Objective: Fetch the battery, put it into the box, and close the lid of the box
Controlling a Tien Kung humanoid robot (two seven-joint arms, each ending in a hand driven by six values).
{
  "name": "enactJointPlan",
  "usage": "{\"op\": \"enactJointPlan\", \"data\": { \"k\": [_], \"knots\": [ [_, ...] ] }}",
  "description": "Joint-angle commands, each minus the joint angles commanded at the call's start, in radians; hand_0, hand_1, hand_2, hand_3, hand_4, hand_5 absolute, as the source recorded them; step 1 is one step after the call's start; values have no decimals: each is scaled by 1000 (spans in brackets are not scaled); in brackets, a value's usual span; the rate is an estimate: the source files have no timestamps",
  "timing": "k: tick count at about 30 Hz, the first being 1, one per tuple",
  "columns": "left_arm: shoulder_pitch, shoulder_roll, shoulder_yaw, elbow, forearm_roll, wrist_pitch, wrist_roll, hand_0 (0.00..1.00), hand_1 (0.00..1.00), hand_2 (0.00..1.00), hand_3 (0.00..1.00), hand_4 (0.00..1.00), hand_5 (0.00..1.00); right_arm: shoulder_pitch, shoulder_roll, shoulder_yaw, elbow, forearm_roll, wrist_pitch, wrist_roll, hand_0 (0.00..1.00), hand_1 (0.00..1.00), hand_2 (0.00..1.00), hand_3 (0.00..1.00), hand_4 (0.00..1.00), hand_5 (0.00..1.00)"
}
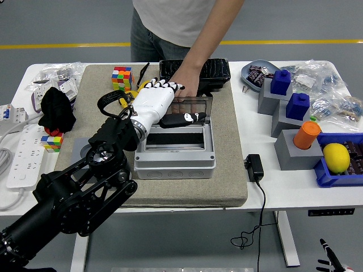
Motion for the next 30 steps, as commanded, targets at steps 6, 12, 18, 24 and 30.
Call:
{"op": "enactJointPlan", "data": {
  "k": [6, 12, 18, 24, 30],
  "knots": [
    [0, 2, 5, -15, 0, -29, 14, 268, 415, 515, 519, 998, 998, 1, 0, -2, 0, 2, 1, 1, 805, 718, 722, 772, 998, 998],
    [2, 4, 11, -24, 0, -70, 28, 203, 262, 407, 433, 998, 998, 1, 0, 1, 0, -2, 0, 0, 806, 718, 722, 772, 998, 998],
    [4, 5, 17, -37, 0, -105, 40, 149, 170, 259, 294, 998, 998, -1, -1, 0, 0, -3, 1, 0, 805, 718, 722, 772, 998, 998],
    [13, 5, 30, -41, -24, -143, 52, 135, 136, 222, 245, 998, 998, -3, 0, -1, 0, -2, 1, 0, 805, 718, 722, 772, 998, 998],
    [21, 5, 42, -40, -47, -165, 60, 133, 131, 218, 230, 998, 998, -4, -1, 1, 0, -4, 1, -1, 805, 718, 722, 772, 998, 998]
  ]
}}
